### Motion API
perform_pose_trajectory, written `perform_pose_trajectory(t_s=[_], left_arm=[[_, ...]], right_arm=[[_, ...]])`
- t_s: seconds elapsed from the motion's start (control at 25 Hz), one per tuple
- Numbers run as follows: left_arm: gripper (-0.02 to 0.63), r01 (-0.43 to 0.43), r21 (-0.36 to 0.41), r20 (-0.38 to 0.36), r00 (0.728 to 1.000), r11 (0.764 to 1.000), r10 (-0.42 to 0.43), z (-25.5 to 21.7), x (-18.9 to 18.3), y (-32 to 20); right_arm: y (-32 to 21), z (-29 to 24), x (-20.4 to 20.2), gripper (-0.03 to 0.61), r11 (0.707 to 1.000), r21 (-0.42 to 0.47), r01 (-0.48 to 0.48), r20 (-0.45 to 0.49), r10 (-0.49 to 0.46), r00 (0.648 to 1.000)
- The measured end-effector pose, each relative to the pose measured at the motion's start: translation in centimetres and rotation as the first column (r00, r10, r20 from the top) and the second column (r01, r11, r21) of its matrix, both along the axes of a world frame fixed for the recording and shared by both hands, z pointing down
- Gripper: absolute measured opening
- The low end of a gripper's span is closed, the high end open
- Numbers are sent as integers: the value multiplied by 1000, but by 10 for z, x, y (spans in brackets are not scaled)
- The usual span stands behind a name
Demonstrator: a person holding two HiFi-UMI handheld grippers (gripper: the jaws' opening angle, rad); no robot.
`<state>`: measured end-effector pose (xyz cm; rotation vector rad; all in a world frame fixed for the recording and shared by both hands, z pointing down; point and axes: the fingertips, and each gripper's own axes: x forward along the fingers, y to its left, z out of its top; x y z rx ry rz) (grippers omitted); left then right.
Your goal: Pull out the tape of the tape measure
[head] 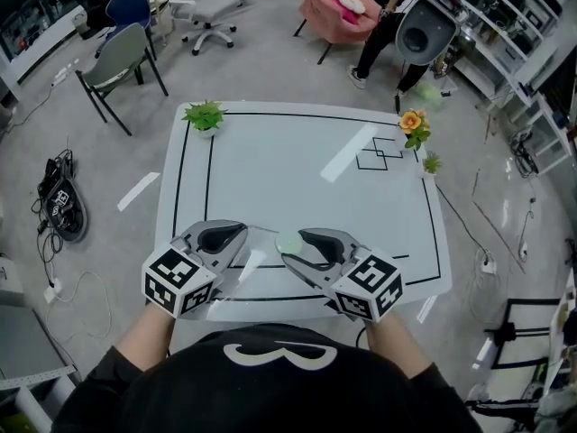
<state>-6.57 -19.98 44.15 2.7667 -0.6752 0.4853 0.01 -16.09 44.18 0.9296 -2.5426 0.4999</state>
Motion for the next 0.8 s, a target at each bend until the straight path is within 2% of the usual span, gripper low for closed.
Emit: perform_pose_trajectory(t_s=[0.44,0.8], left_arm=[[14,85,-4,8,996,996,-85,1,-24,-12],[12,187,-97,-42,981,978,-191,4,-40,-34]], right_arm=[[-6,-1,1,213,1000,-3,-8,-2,8,1000],[-10,0,21,213,998,-3,-67,-3,67,998]])
